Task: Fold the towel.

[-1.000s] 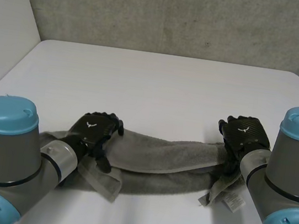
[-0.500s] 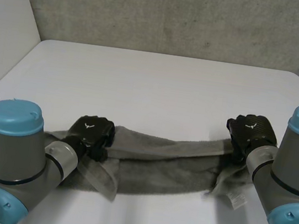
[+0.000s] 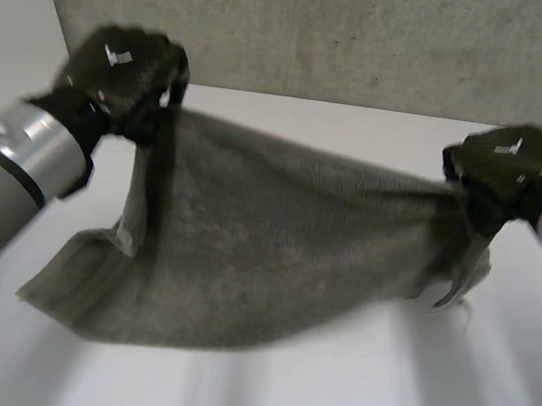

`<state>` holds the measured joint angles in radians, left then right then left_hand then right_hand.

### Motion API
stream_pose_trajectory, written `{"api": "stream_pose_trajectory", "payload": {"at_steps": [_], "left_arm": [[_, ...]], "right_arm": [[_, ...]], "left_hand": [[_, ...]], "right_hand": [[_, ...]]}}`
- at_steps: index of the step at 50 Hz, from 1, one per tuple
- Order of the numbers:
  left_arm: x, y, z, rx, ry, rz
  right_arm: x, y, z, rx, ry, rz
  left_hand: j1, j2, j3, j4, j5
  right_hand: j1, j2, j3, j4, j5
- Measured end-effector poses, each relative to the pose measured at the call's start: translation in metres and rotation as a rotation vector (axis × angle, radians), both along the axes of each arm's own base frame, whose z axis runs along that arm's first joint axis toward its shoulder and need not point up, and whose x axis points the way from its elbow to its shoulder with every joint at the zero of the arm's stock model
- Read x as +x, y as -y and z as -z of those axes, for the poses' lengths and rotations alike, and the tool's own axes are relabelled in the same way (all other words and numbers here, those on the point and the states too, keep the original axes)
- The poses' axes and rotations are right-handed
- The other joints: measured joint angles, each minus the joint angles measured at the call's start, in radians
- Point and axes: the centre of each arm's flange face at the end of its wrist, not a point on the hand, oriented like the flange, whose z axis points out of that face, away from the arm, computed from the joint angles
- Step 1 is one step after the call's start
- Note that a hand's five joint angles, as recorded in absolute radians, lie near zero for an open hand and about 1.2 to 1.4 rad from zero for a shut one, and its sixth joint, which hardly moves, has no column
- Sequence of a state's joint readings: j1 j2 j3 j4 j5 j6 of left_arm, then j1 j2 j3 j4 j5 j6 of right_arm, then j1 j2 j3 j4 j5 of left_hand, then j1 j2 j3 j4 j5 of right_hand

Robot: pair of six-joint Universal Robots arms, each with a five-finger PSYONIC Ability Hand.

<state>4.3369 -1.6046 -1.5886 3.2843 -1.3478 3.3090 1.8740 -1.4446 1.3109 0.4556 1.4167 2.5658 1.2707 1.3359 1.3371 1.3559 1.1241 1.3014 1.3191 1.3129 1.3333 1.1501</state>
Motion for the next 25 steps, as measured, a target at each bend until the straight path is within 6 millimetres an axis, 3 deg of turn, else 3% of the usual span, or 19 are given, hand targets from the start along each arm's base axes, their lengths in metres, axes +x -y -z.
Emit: {"api": "stream_pose_trajectory", "payload": {"at_steps": [3,6,11,13,17,21,23,25], "left_arm": [[0.006,0.003,-0.015,-0.010,0.000,0.006],[0.011,0.013,-0.014,0.022,0.015,0.014],[0.011,0.043,0.012,0.103,0.054,0.017],[0.008,0.064,0.029,0.134,0.079,0.013],[0.001,0.099,0.033,0.098,0.089,0.012],[-0.011,0.131,0.003,-0.060,0.057,0.016],[-0.018,0.144,-0.027,-0.189,0.021,0.017],[-0.023,0.147,-0.058,-0.312,-0.024,0.021]], "right_arm": [[0.000,-0.004,-0.019,-0.022,-0.029,-0.022],[0.003,0.000,-0.023,-0.019,-0.078,-0.041],[0.014,0.017,-0.006,0.011,-0.153,-0.065],[0.026,0.033,0.006,0.010,-0.183,-0.067],[0.048,0.063,0.013,-0.065,-0.175,-0.040],[0.073,0.095,0.005,-0.224,-0.104,0.009],[0.086,0.110,-0.007,-0.338,-0.041,0.038],[0.094,0.117,-0.031,-0.473,0.042,0.060]], "left_hand": [[0.000,0.000,0.000,0.000,0.000],[0.000,0.003,0.004,0.000,0.000],[0.000,0.010,0.008,0.000,0.000],[0.000,0.011,0.009,0.000,0.000],[0.003,0.011,0.009,0.004,0.000],[0.004,0.011,0.009,0.004,0.005],[0.004,0.011,0.009,0.004,0.013],[0.008,0.011,0.009,0.004,0.014]], "right_hand": [[0.000,0.000,0.000,0.000,0.000],[0.000,0.000,0.000,0.000,0.008],[0.000,0.000,0.008,0.000,0.008],[0.000,0.000,0.009,0.000,0.012],[0.000,0.000,0.010,0.000,0.013],[0.000,0.003,0.010,0.000,0.013],[0.005,0.003,0.010,0.000,0.013],[0.008,0.003,0.010,0.000,0.013]]}}
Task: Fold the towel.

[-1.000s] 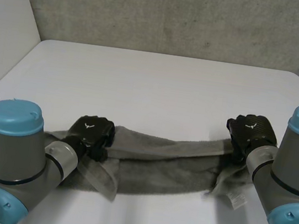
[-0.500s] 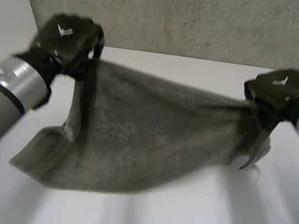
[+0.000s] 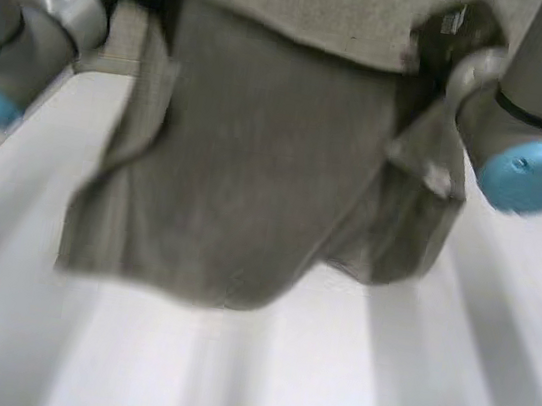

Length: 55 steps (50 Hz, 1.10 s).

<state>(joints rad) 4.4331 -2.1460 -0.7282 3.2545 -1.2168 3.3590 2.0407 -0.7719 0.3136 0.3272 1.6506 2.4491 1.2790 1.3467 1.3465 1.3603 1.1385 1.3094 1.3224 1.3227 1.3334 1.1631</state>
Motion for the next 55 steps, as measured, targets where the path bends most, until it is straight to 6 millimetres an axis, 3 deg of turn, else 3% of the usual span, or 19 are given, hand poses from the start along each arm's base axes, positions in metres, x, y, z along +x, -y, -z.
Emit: {"api": "stream_pose_trajectory", "payload": {"at_steps": [3,4,5,9,11,15,19,22,23,25,26,30,36,43,48,52,55], "left_arm": [[-0.005,-0.014,-0.080,-0.290,-0.147,0.034],[-0.004,-0.018,-0.093,-0.333,-0.174,0.041],[-0.001,-0.029,-0.119,-0.422,-0.238,0.057],[0.012,-0.047,-0.157,-0.545,-0.364,0.086],[0.018,-0.046,-0.157,-0.546,-0.387,0.085],[0.031,-0.028,-0.122,-0.439,-0.370,0.050],[0.038,-0.009,-0.060,-0.264,-0.291,0.026],[0.042,-0.002,0.002,-0.103,-0.196,0.028],[0.043,-0.002,0.012,-0.078,-0.180,0.030],[0.045,-0.006,0.053,0.017,-0.104,0.037],[0.046,-0.007,0.062,0.035,-0.088,0.038],[0.048,-0.022,0.126,0.157,0.053,0.040],[0.048,-0.042,0.189,0.258,0.210,0.031],[0.048,-0.053,0.232,0.329,0.325,0.026],[0.049,-0.057,0.248,0.369,0.362,0.027],[0.050,-0.058,0.257,0.393,0.372,0.022],[0.051,-0.056,0.259,0.398,0.372,0.009]], "right_arm": [[0.004,-0.006,-0.071,-0.297,0.190,-0.017],[0.003,-0.010,-0.082,-0.340,0.220,-0.023],[0.000,-0.018,-0.106,-0.423,0.281,-0.039],[-0.007,-0.037,-0.137,-0.522,0.365,-0.088],[-0.008,-0.042,-0.136,-0.510,0.364,-0.111],[-0.007,-0.046,-0.101,-0.366,0.286,-0.156],[-0.007,-0.052,-0.050,-0.145,0.169,-0.193],[-0.013,-0.059,-0.004,0.064,0.072,-0.212],[-0.014,-0.061,0.005,0.101,0.056,-0.215],[-0.020,-0.069,0.039,0.250,-0.002,-0.220],[-0.021,-0.071,0.046,0.280,-0.013,-0.221],[-0.029,-0.087,0.093,0.454,-0.071,-0.219],[-0.037,-0.101,0.135,0.542,-0.091,-0.207],[-0.047,-0.104,0.161,0.560,-0.085,-0.179],[-0.055,-0.102,0.170,0.577,-0.065,-0.152],[-0.061,-0.099,0.174,0.597,-0.034,-0.128],[-0.063,-0.098,0.175,0.609,-0.015,-0.117]], "left_hand": [[0.002,0.000,0.000,0.000,0.000],[0.002,0.000,0.000,0.000,0.000],[0.002,0.000,0.000,0.000,0.001],[0.002,0.000,0.000,0.000,0.005],[0.002,0.000,0.000,0.000,0.005],[0.002,0.000,0.000,0.000,0.005],[0.002,0.002,0.000,0.000,0.005],[0.002,0.002,0.000,0.000,0.005],[0.002,0.002,0.000,0.000,0.005],[0.002,0.003,0.000,0.000,0.005],[0.002,0.003,0.000,0.000,0.005],[0.002,0.003,0.000,0.000,0.005],[0.002,0.003,0.000,0.000,0.005],[0.002,0.003,0.000,0.000,0.005],[0.000,-0.006,-0.008,-0.010,0.000],[-0.226,-0.294,-0.289,-0.307,-0.256],[-0.310,-0.379,-0.371,-0.384,-0.342]], "right_hand": [[0.027,0.000,0.000,0.000,0.000],[0.027,0.000,0.000,0.000,0.000],[0.027,0.000,0.000,0.000,0.000],[0.027,0.000,0.000,0.000,0.003],[0.027,0.000,0.000,0.000,0.004],[0.027,0.000,0.000,0.000,0.004],[0.027,0.000,0.000,0.000,0.004],[0.027,0.000,0.000,0.000,0.004],[0.027,0.000,0.000,0.000,0.004],[0.027,0.000,0.000,0.000,0.004],[0.027,0.000,0.000,0.000,0.004],[0.027,0.000,0.001,0.000,0.004],[0.027,0.000,0.001,0.000,0.004],[0.027,0.000,0.001,0.000,0.004],[0.027,0.000,0.001,0.000,0.004],[0.027,0.000,0.001,0.000,0.004],[0.027,0.000,0.001,0.000,0.004]]}}
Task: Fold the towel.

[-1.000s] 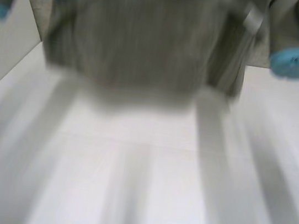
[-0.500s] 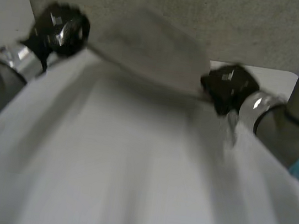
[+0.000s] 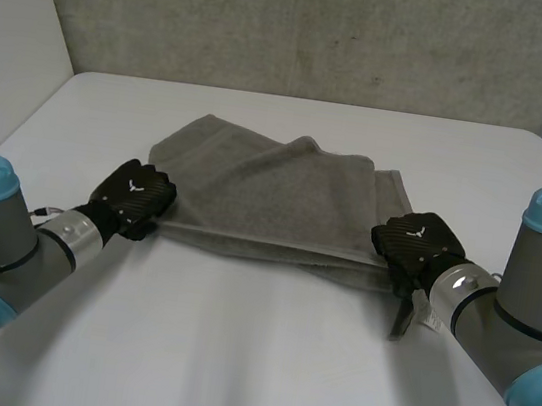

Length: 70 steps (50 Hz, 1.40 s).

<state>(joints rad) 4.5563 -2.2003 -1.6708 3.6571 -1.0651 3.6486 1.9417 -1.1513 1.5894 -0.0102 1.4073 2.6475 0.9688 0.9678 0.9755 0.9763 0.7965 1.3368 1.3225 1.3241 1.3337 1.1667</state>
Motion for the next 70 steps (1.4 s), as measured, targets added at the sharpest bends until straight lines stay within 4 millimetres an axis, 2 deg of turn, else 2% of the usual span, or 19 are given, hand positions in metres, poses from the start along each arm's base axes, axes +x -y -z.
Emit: {"api": "stream_pose_trajectory", "payload": {"at_steps": [5,14,22,26,28,30,35,39,40,43,46,52,54,56,65,67,70], "left_arm": [[0.003,0.008,0.002,-0.023,0.004,-0.061],[0.007,0.024,-0.005,-0.115,-0.023,-0.148],[0.006,0.032,-0.005,-0.120,-0.082,-0.163],[0.005,0.033,-0.007,-0.112,-0.097,-0.164],[0.005,0.033,-0.009,-0.112,-0.103,-0.163],[0.005,0.032,-0.016,-0.118,-0.113,-0.163],[0.007,0.030,-0.040,-0.127,-0.173,-0.164],[0.009,0.025,-0.062,-0.129,-0.248,-0.161],[0.009,0.024,-0.065,-0.130,-0.258,-0.161],[0.011,0.020,-0.077,-0.129,-0.306,-0.158],[0.012,0.017,-0.082,-0.128,-0.327,-0.157],[0.013,0.014,-0.078,-0.116,-0.330,-0.158],[0.013,0.013,-0.075,-0.111,-0.325,-0.160],[0.013,0.013,-0.073,-0.109,-0.322,-0.161],[0.012,0.016,-0.055,-0.088,-0.299,-0.166],[0.012,0.017,-0.047,-0.083,-0.282,-0.167],[0.011,0.020,-0.032,-0.084,-0.223,-0.167]], "right_arm": [[-0.002,-0.001,0.002,0.026,0.023,0.019],[-0.004,-0.003,0.004,0.039,0.030,0.025],[-0.006,0.000,-0.003,0.025,0.068,0.047],[-0.012,0.005,-0.016,0.012,0.144,0.095],[-0.016,0.008,-0.025,0.002,0.187,0.118],[-0.020,0.011,-0.035,-0.012,0.232,0.141],[-0.025,0.014,-0.047,-0.026,0.263,0.163],[-0.026,0.016,-0.044,-0.011,0.223,0.166],[-0.026,0.016,-0.042,-0.006,0.211,0.165],[-0.028,0.017,-0.032,0.019,0.130,0.162],[-0.030,0.019,-0.024,0.031,0.050,0.167],[-0.036,0.022,-0.015,0.032,-0.037,0.196],[-0.037,0.024,-0.013,0.027,-0.055,0.204],[-0.037,0.025,-0.014,0.020,-0.061,0.205],[-0.044,0.033,-0.025,-0.048,-0.039,0.219],[-0.048,0.036,-0.027,-0.058,-0.034,0.231],[-0.056,0.043,-0.029,-0.068,-0.031,0.256]], "left_hand": [[-0.120,-0.112,-0.113,-0.117,-0.127],[-0.125,-0.120,-0.117,-0.121,-0.129],[-0.124,-0.119,-0.117,-0.121,-0.127],[-0.039,-0.037,-0.050,-0.051,-0.078],[0.132,0.125,0.114,0.117,0.075],[0.310,0.349,0.333,0.337,0.281],[0.311,0.381,0.371,0.380,0.294],[0.311,0.381,0.371,0.381,0.294],[0.311,0.381,0.371,0.381,0.294],[0.314,0.381,0.371,0.384,0.311],[0.314,0.381,0.371,0.384,0.313],[0.314,0.381,0.371,0.384,0.313],[0.315,0.381,0.371,0.384,0.313],[0.315,0.381,0.371,0.384,0.313],[0.314,0.369,0.360,0.368,0.312],[0.309,0.318,0.311,0.311,0.309],[0.164,0.157,0.159,0.155,0.192]], "right_hand": [[0.000,0.000,0.000,0.000,0.000],[0.000,0.000,0.000,0.000,0.000],[0.000,0.000,0.000,0.000,0.000],[0.000,0.000,0.000,0.000,0.000],[0.000,0.000,0.000,0.000,0.000],[0.000,0.000,0.000,0.000,0.000],[0.000,0.000,0.000,0.004,0.000],[-0.026,-0.015,-0.022,-0.030,-0.034],[-0.064,-0.048,-0.048,-0.064,-0.067],[-0.394,-0.383,-0.380,-0.386,-0.402],[-0.522,-0.498,-0.500,-0.506,-0.534],[-0.498,-0.473,-0.479,-0.482,-0.506],[-0.154,-0.126,-0.161,-0.163,-0.175],[-0.006,0.005,-0.010,-0.014,-0.014],[-0.003,0.007,0.000,0.004,0.002],[-0.003,0.007,0.000,0.004,0.002],[-0.003,0.007,0.002,0.004,0.002]]}}
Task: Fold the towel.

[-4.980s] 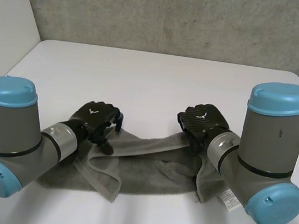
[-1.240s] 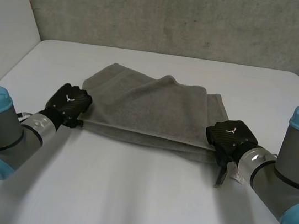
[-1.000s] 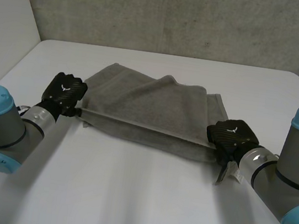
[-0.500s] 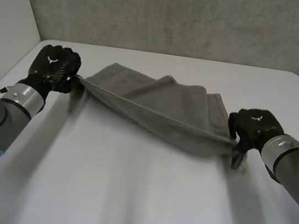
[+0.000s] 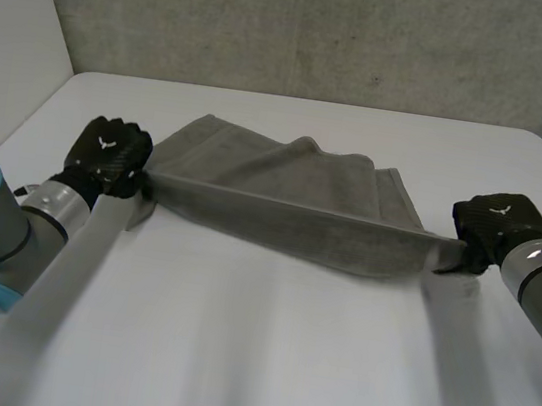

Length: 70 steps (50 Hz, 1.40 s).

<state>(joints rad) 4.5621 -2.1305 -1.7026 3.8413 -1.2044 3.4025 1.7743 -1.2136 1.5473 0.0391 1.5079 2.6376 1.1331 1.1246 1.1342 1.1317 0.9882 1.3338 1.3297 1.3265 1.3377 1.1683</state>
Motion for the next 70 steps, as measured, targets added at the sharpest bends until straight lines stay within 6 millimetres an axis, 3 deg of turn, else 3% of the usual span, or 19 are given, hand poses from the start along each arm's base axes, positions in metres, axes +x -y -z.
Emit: {"api": "stream_pose_trajectory", "payload": {"at_steps": [8,18,20,23,27,31,37,46,62,65,70], "left_arm": [[-0.001,0.004,0.024,-0.028,0.163,-0.002],[0.000,0.004,0.028,-0.020,0.204,-0.012],[0.000,0.003,0.028,-0.011,0.203,-0.016],[0.000,0.001,0.027,0.009,0.195,-0.016],[-0.002,-0.003,0.025,0.040,0.166,-0.006],[-0.005,-0.008,0.019,0.077,0.104,0.012],[-0.011,-0.019,0.007,0.136,0.011,0.036],[-0.014,-0.031,0.003,0.189,-0.033,0.045],[-0.026,-0.015,0.033,0.212,-0.013,0.020],[-0.026,-0.010,0.039,0.213,-0.010,-0.006],[-0.026,-0.002,0.044,0.209,-0.008,-0.035]], "right_arm": [[-0.008,0.006,0.001,0.003,0.000,0.025],[-0.008,0.006,0.001,0.003,0.000,0.026],[-0.008,0.005,0.001,0.003,0.000,0.025],[-0.006,0.004,0.002,0.005,0.000,0.021],[-0.005,0.003,0.002,0.008,0.001,0.017],[-0.005,0.002,0.003,0.010,0.001,0.016],[-0.005,0.001,0.004,0.014,-0.001,0.017],[-0.005,0.001,0.005,0.016,-0.004,0.018],[-0.005,0.000,0.007,0.020,-0.006,0.017],[-0.005,0.000,0.008,0.020,-0.006,0.017],[-0.005,0.001,0.007,0.013,-0.004,0.017]], "left_hand": [[-0.121,-0.110,-0.113,-0.116,-0.151],[-0.212,-0.201,-0.203,-0.206,-0.246],[-0.155,-0.144,-0.151,-0.159,-0.197],[0.079,0.109,0.096,0.096,0.046],[0.102,0.170,0.162,0.172,0.077],[-0.279,-0.270,-0.271,-0.273,-0.303],[-0.573,-0.553,-0.553,-0.552,-0.611],[-0.652,-0.635,-0.634,-0.633,-0.707],[-0.601,-0.606,-0.615,-0.617,-0.630],[-0.455,-0.461,-0.473,-0.471,-0.492],[-0.027,-0.009,-0.029,-0.012,-0.058]], "right_hand": [[0.000,0.002,0.000,0.000,0.002],[0.000,0.002,0.000,0.000,0.004],[0.000,0.002,0.000,0.000,0.004],[0.000,0.002,0.000,0.000,0.004],[0.000,0.002,0.000,0.000,0.004],[0.000,0.002,0.000,0.000,0.004],[0.000,0.002,0.000,0.000,0.004],[0.000,0.002,0.000,0.000,0.004],[0.000,0.002,0.000,0.000,0.004],[0.000,0.002,0.000,0.000,0.004],[0.000,0.002,0.000,0.000,0.004]]}}
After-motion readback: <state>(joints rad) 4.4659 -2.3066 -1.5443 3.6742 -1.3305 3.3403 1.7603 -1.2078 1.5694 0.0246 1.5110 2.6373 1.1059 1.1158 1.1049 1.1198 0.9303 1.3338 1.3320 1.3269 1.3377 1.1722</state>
